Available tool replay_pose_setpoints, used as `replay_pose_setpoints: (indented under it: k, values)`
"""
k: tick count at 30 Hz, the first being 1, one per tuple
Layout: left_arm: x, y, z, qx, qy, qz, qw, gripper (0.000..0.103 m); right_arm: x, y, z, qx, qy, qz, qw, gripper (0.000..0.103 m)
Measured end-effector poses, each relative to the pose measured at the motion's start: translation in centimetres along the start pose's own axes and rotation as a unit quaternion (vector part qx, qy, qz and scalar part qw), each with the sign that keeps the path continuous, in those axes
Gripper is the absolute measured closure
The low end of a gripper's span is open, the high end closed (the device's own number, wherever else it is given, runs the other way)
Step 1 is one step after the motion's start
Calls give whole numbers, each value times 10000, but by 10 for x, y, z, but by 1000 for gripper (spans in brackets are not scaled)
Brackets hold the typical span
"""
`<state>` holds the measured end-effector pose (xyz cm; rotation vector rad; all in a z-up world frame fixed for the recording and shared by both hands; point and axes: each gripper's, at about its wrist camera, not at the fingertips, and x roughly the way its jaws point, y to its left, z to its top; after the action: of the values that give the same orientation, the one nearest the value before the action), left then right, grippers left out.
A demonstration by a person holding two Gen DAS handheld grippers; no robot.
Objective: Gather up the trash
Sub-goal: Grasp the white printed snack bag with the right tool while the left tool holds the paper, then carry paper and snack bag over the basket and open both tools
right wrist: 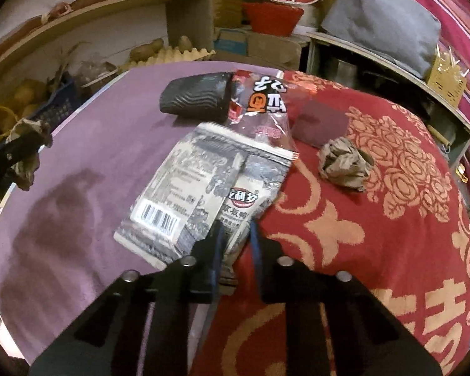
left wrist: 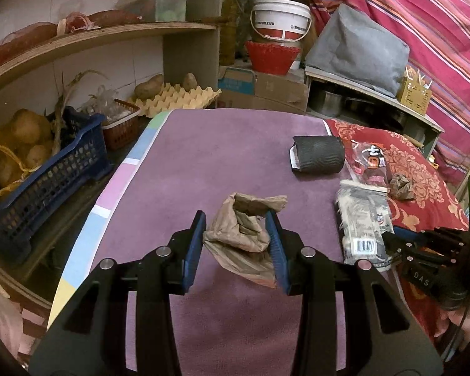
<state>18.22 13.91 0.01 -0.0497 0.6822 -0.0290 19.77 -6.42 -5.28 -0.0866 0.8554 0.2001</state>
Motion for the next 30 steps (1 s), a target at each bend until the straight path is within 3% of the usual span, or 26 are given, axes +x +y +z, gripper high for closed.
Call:
replay_pose_setpoints:
  k: [2, 12, 22, 30]
  values:
    - [-1, -2, 1, 12, -9, 3, 10000, 65, -7, -2, 1, 17, -126, 41, 9999, 97]
    - [-18, -31, 10, 108, -218, -112, 9996, 65, -82, -36, 3, -22, -960, -68, 9954, 98]
    - [-29, -91, 10, 397, -307, -412, 9979, 65, -132, -115, -14, 406, -1237, -483, 9903, 98]
    - [-38, -170, 11, 765, -378, -900, 9923, 65, -170, -191, -43, 895, -1386, -803, 9830, 98]
